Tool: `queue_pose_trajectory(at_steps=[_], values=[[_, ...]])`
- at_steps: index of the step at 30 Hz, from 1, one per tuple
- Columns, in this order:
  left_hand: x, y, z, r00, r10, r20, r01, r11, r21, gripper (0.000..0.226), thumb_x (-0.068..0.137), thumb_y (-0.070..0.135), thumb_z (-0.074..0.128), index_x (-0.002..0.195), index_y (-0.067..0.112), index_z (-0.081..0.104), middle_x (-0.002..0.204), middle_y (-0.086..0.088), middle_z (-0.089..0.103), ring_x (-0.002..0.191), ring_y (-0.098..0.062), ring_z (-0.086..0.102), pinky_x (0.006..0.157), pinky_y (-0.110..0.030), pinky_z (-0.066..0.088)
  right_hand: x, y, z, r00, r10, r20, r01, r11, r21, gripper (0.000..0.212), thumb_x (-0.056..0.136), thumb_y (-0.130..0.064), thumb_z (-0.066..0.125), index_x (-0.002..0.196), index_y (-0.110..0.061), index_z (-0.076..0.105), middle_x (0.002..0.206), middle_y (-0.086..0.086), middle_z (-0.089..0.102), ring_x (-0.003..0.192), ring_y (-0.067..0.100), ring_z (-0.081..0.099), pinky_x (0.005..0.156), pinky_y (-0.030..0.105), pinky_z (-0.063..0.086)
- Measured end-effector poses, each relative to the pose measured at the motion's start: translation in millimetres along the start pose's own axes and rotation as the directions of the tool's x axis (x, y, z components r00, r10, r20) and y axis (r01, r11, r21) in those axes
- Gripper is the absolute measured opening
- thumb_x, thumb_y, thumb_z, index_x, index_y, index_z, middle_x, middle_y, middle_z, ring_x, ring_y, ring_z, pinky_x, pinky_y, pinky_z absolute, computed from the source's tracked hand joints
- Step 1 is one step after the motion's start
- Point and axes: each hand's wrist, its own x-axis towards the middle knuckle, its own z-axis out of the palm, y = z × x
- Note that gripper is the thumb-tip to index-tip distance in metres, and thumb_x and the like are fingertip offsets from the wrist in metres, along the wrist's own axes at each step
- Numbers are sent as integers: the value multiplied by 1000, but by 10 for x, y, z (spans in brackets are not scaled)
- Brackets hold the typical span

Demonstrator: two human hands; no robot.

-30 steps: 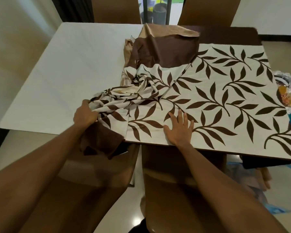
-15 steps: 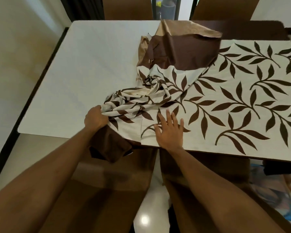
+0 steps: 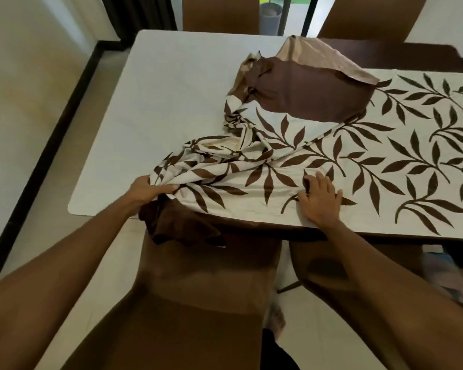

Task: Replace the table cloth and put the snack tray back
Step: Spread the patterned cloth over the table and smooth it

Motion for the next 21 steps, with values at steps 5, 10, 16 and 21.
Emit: queue_pose_trajectory(at_steps=[5, 10, 16, 21], values=[[-50, 14, 112, 998, 5, 65, -7, 1000, 30, 47, 76, 27, 86, 115, 13, 67, 105, -2, 67, 95, -19, 62, 69, -24, 46, -198, -850, 125, 983, -176, -48, 177, 984, 20, 50, 91, -54, 50, 133, -27, 55, 143, 2, 52, 134, 24, 48, 111, 58, 38], [-92, 37, 225, 1000, 13, -20, -12, 999, 50, 50, 81, 28, 81, 124, 8, 65, 110, -6, 65, 100, -24, 61, 79, -31, 49, -537, -1054, 394, 980, -177, 92, 169, 982, 88, 57, 99, -54, 44, 152, -34, 35, 169, 6, 13, 156, 28, 7, 123, 59, 2], [-119, 23, 392, 987, -48, -156, 42, 998, -45, 47, 84, 21, 74, 127, 5, 63, 119, -12, 66, 99, -25, 60, 86, -34, 49, -454, -824, 240, 930, -304, 205, 305, 952, 31, 66, 99, -57, 42, 158, -34, 23, 171, 6, 1, 157, 28, 3, 126, 53, 7], [-66, 92, 514, 967, -132, -217, 109, 987, -114, 44, 84, 17, 73, 125, 5, 63, 114, -13, 64, 91, -26, 59, 79, -34, 48, -363, -751, 85, 886, -347, 309, 359, 933, 17, 70, 97, -56, 47, 159, -35, 20, 171, 6, 0, 157, 27, 3, 126, 49, 10]])
